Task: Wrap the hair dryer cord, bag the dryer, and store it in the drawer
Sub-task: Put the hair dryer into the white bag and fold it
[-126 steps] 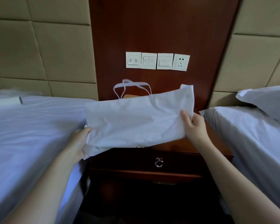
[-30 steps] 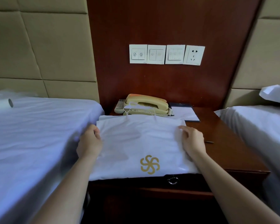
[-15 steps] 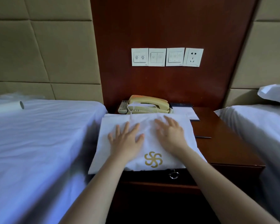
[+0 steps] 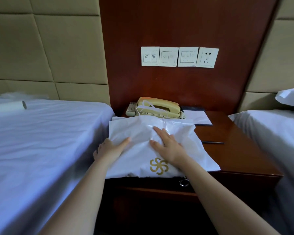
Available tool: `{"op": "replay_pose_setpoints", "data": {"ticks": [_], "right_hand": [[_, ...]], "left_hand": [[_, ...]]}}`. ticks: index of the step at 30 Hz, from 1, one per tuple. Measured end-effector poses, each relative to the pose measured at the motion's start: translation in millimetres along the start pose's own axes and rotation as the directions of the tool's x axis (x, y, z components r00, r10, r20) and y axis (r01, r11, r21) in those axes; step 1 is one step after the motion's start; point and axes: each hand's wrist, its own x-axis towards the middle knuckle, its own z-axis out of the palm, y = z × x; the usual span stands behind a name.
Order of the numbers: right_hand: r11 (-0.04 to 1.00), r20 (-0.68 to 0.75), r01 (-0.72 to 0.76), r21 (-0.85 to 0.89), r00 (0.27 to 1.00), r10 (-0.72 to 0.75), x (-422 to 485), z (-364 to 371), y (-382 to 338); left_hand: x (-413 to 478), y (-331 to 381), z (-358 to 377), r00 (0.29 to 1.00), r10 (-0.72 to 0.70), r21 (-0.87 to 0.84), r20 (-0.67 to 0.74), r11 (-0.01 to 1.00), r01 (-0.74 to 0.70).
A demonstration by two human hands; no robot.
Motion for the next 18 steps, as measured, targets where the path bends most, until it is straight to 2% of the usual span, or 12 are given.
{"op": "replay_pose_setpoints", "data": {"ticks": [3, 4, 7, 9, 10, 12, 14, 16, 18], "right_hand": [[0.999, -0.004, -0.011, 0.035, 1.0, 0.011, -2, 1, 2], [0.999, -0.004, -0.021, 0.044, 1.0, 0.021, -2, 1, 3], [0.997, -0.011, -0.044, 0.059, 0.999, 0.044, -5, 1, 3], [0.996, -0.011, -0.06, 0.063, 0.998, 0.061, -8, 2, 4], [0.997, -0.012, -0.059, 0.053, 0.998, 0.06, -11, 2, 4], [0.998, -0.009, -0.05, 0.028, 0.999, 0.05, -17, 5, 4], [0.998, -0.023, -0.057, 0.032, 0.998, 0.058, -24, 5, 4], [0.995, -0.074, -0.095, 0.028, 0.993, 0.097, -31, 0, 3], [0.993, -0.141, -0.113, -0.026, 0.984, 0.109, -35, -5, 4]], "left_hand": [[-9, -2, -15, 0.999, -0.037, -0.3, -0.022, 0.953, 0.029], [-13, -4, -21, 0.997, -0.045, -0.335, -0.059, 0.942, 0.023], [-32, -12, -32, 0.978, -0.052, -0.279, -0.204, 0.96, -0.007], [-48, -22, -30, 0.977, -0.091, -0.335, -0.193, 0.942, 0.022], [-54, -27, -29, 0.977, -0.162, -0.444, -0.14, 0.892, 0.085], [-73, -32, -24, 0.96, -0.268, -0.692, 0.083, 0.678, 0.249], [-97, -33, -17, 0.94, -0.187, -0.762, 0.287, 0.55, 0.342], [-113, -31, -4, 0.928, -0.094, -0.8, 0.361, 0.481, 0.36], [-123, -26, 8, 0.953, -0.048, -0.897, 0.3, 0.325, 0.299]]}}
